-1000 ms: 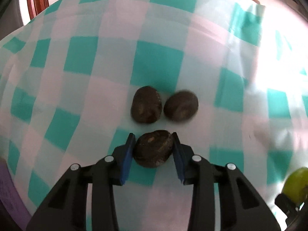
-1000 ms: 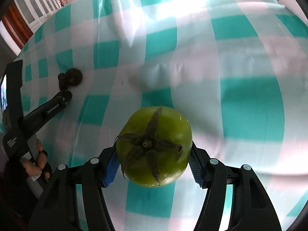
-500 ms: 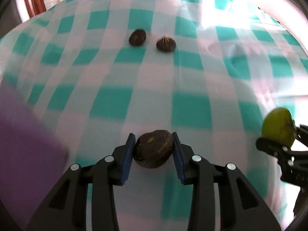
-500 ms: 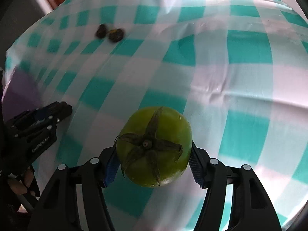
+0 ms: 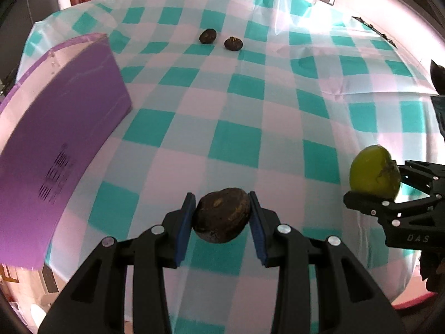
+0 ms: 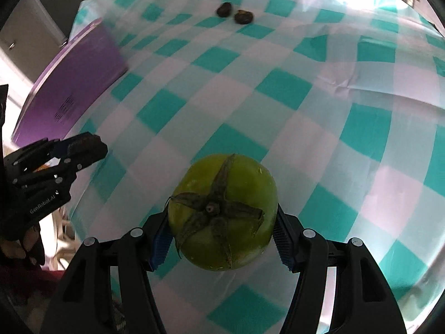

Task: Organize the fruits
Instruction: 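Carry the green tomato and brown nut over the purple box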

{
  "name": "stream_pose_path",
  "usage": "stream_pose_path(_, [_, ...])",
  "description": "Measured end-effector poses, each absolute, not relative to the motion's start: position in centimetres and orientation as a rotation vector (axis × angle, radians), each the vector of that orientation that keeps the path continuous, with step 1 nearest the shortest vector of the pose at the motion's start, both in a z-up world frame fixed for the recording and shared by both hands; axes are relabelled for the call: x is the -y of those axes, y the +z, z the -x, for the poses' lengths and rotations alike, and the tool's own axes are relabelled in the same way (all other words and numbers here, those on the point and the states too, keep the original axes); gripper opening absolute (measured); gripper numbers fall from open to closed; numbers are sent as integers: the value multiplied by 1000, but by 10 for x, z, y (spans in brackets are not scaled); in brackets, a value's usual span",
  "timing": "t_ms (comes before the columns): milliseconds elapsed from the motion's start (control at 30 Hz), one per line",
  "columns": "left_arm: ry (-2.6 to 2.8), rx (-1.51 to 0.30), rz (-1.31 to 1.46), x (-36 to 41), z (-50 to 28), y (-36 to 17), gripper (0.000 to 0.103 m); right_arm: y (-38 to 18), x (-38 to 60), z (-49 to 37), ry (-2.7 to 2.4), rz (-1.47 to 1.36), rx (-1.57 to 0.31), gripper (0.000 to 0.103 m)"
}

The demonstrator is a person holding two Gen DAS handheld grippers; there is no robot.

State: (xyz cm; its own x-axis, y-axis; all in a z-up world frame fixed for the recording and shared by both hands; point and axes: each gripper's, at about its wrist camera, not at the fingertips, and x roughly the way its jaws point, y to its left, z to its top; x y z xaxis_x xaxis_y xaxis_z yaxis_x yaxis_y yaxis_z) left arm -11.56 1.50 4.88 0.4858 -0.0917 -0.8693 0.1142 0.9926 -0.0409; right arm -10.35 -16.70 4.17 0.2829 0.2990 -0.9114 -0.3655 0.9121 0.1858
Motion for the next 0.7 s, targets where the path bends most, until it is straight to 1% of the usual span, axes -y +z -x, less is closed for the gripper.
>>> stream_pose_path(333, [-97, -1000, -27, -28, 160, 72, 38, 58, 165, 131, 487, 78, -1178, 61])
stream_pose_path(467, [-79, -986, -21, -43, 167, 79, 38, 63, 156, 135, 500, 77, -1169, 61])
stream_pose_path(700, [-74, -879, -22, -77, 162, 113, 38, 86, 137, 123, 489, 41, -1117, 61])
